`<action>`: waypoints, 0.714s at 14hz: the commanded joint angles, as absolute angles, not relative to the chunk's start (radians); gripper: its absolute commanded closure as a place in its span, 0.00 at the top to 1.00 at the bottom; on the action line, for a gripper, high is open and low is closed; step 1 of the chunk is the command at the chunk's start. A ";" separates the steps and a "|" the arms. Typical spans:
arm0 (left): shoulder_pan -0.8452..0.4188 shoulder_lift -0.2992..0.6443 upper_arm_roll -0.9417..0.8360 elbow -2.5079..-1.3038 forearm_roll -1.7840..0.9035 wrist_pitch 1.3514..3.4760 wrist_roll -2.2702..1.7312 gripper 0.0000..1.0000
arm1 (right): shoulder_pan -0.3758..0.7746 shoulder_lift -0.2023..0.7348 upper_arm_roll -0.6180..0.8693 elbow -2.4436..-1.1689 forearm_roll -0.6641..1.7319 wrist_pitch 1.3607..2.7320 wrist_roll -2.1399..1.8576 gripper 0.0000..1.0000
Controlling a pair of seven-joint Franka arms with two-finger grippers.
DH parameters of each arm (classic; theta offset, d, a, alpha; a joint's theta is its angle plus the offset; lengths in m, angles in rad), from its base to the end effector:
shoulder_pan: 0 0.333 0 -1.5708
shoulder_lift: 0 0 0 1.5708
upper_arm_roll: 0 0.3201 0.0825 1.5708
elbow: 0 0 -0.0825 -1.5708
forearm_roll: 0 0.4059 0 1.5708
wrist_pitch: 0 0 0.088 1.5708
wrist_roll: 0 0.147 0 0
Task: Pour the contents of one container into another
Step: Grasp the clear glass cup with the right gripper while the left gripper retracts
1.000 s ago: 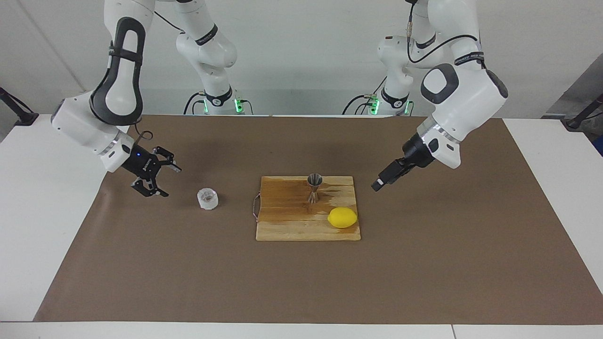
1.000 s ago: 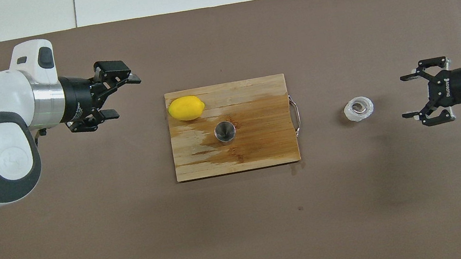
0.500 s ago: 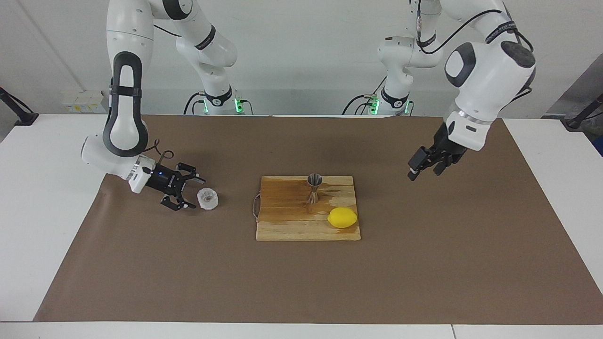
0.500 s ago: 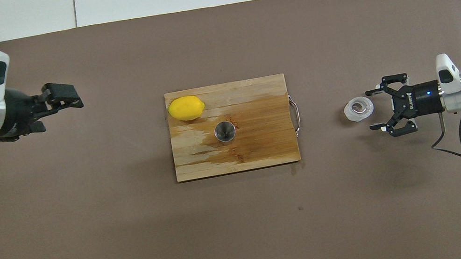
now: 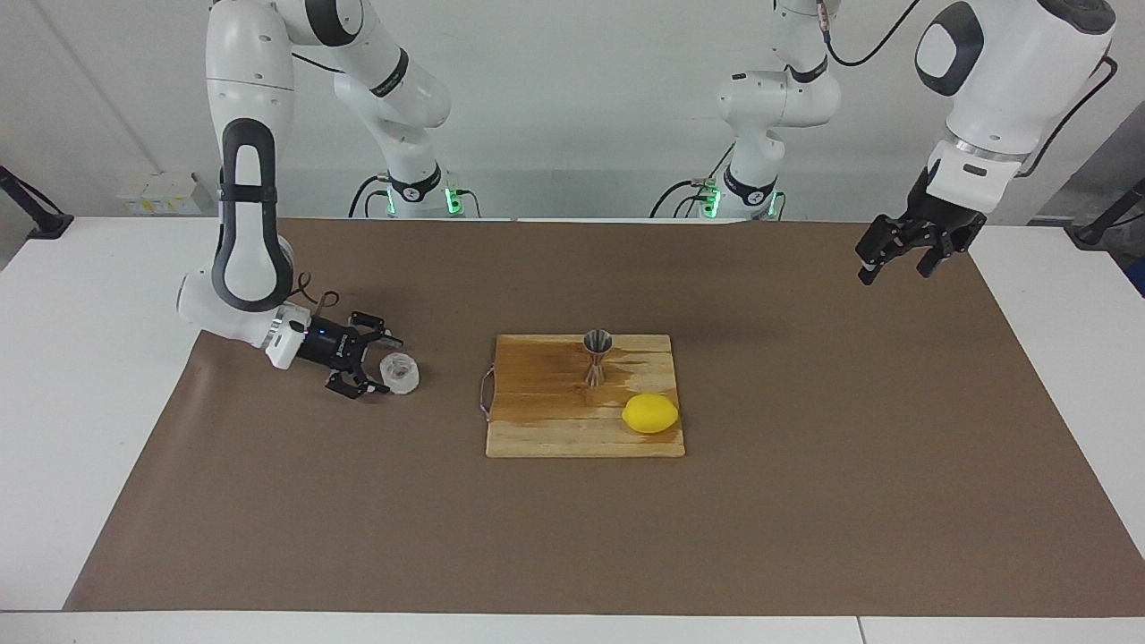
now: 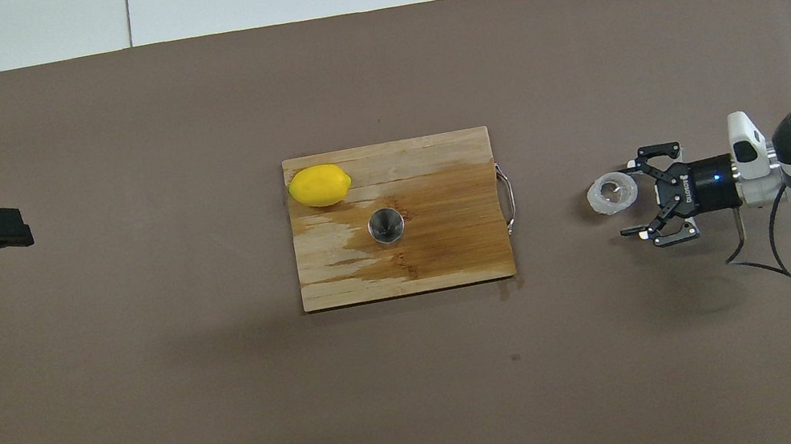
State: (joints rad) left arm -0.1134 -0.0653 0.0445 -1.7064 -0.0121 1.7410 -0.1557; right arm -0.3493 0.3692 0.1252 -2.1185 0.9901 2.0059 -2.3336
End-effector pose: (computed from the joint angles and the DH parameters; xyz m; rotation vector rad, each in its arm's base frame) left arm 0.5729 -0.0405 0.5741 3.1089 0.1374 0.1519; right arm 0.5548 -0.0420 0.1904 -1.7738 -1.5505 -0.8237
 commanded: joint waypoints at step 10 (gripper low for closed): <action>-0.095 -0.046 0.041 -1.595 0.005 1.556 -0.087 1.00 | -0.301 0.367 0.132 -2.099 1.039 2.045 -2.373 0.16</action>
State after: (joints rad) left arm -0.1078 -0.0581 0.0477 -1.6241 0.0008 1.5925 -0.0976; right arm -0.3028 0.3694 0.1253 -2.1093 1.0046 2.0277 -2.3678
